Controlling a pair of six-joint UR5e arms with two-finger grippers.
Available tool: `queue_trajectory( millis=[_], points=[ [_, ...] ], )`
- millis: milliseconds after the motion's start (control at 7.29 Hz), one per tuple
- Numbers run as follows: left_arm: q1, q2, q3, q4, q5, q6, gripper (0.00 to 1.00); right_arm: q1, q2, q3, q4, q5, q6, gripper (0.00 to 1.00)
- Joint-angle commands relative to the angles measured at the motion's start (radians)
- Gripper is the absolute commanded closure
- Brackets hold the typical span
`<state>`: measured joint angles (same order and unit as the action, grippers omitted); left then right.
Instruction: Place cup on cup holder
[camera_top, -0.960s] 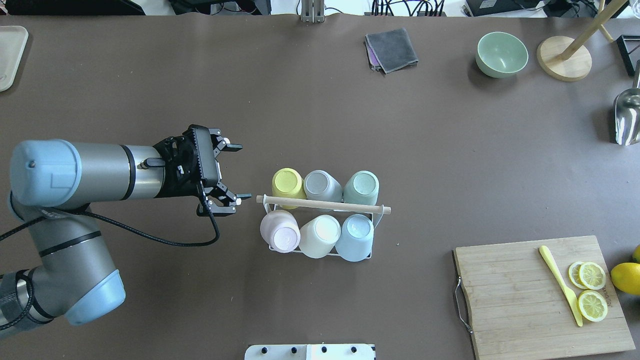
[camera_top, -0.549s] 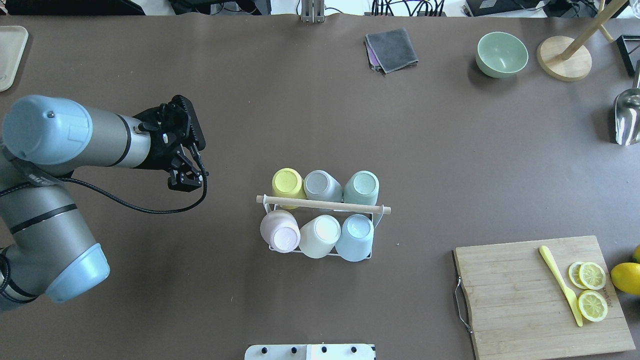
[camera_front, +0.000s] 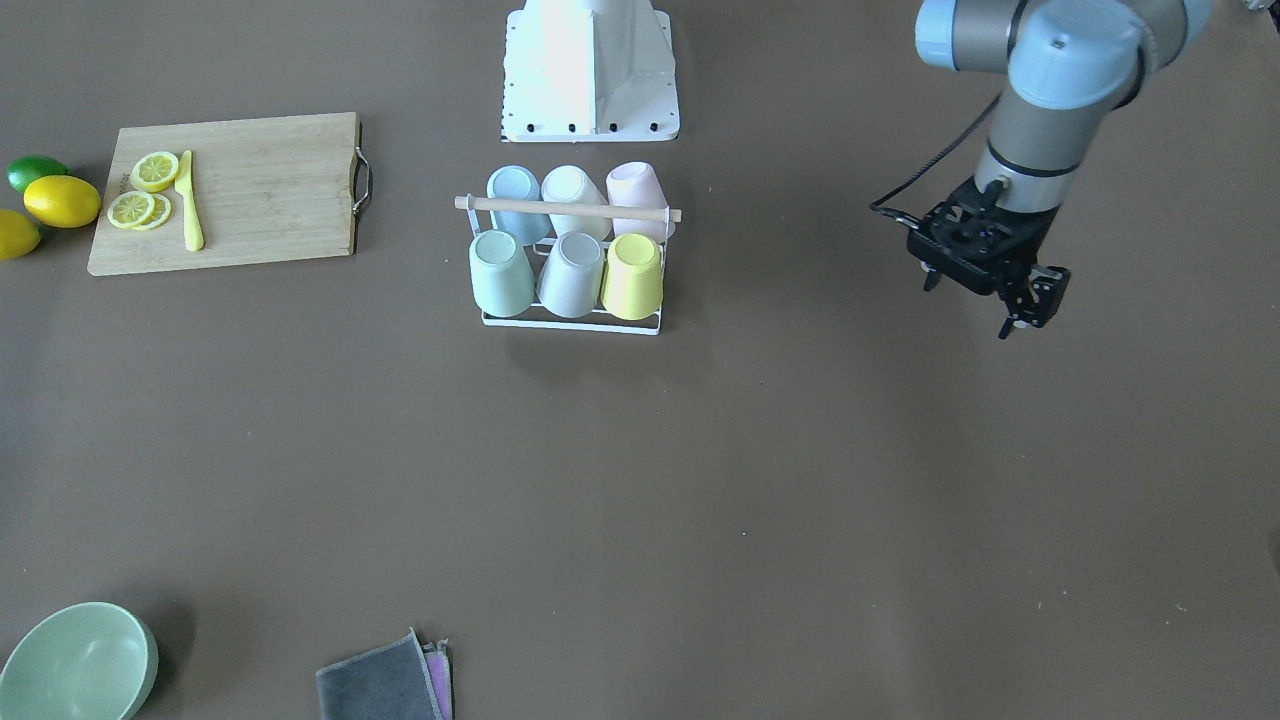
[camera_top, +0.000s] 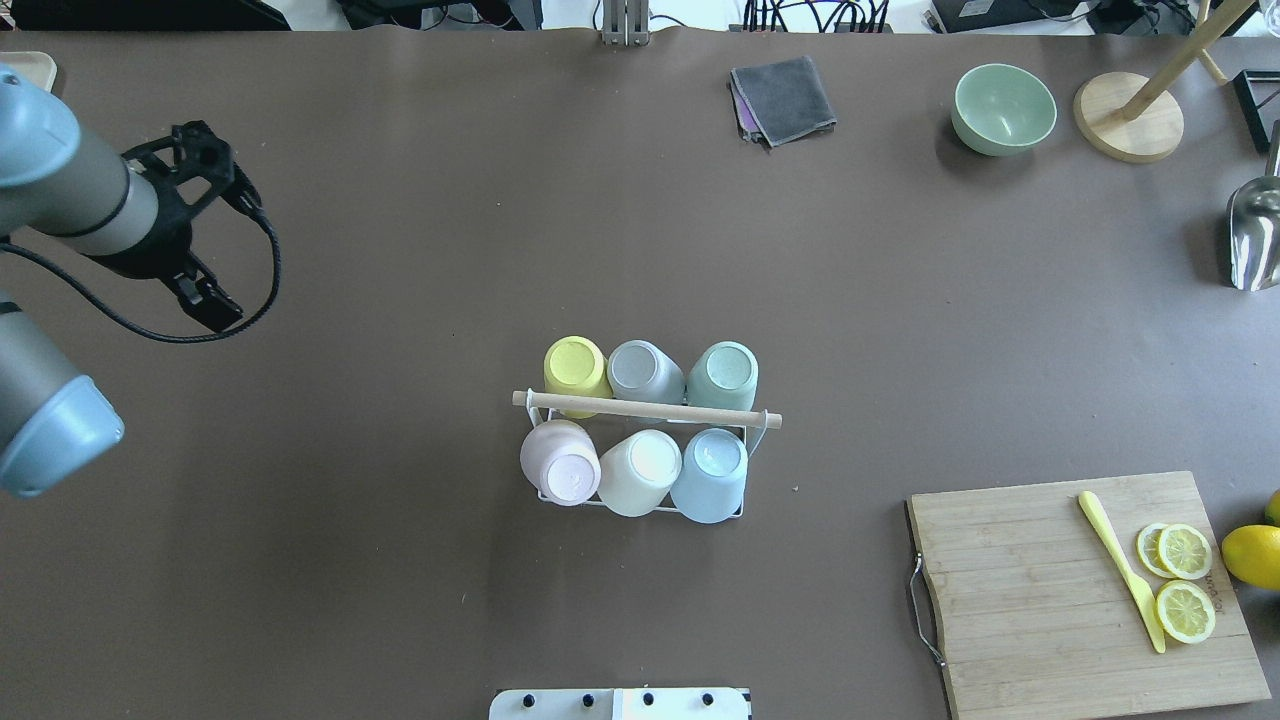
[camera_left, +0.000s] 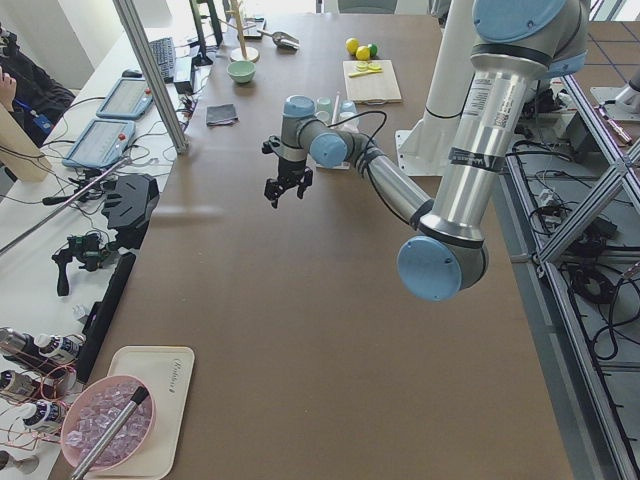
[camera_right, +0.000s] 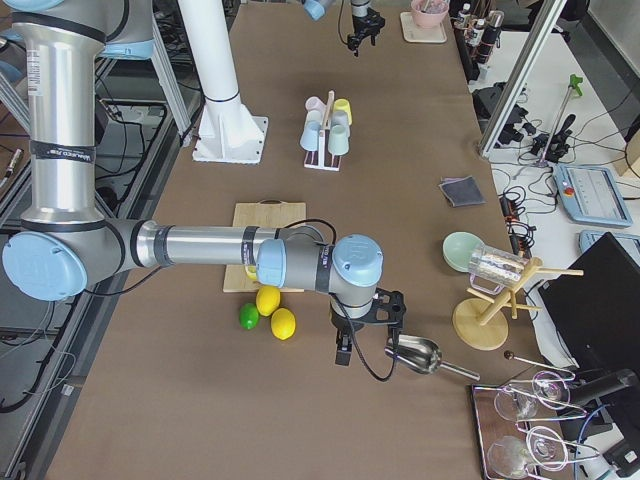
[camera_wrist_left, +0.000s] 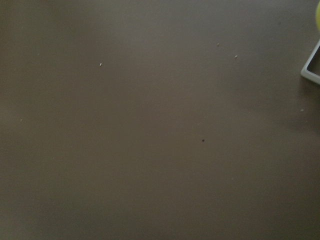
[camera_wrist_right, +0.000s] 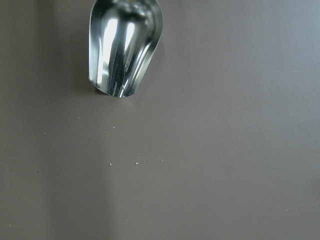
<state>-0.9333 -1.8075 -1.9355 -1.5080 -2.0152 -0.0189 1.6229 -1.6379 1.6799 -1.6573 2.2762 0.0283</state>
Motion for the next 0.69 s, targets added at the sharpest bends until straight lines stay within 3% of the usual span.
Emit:
queue_trajectory(
  millis=[0, 549],
  points=[
    [-0.212, 0.113, 0.058, 0.008, -0.286, -0.027, 0.02, -0.008, 0.022, 0.006, 0.001, 0.014, 0.005, 0.00],
    [-0.578, 0.364, 0.061, 0.011, -0.292, -0.026, 0.02, -0.009, 0.023, -0.002, -0.002, 0.014, 0.005, 0.00]
  ],
)
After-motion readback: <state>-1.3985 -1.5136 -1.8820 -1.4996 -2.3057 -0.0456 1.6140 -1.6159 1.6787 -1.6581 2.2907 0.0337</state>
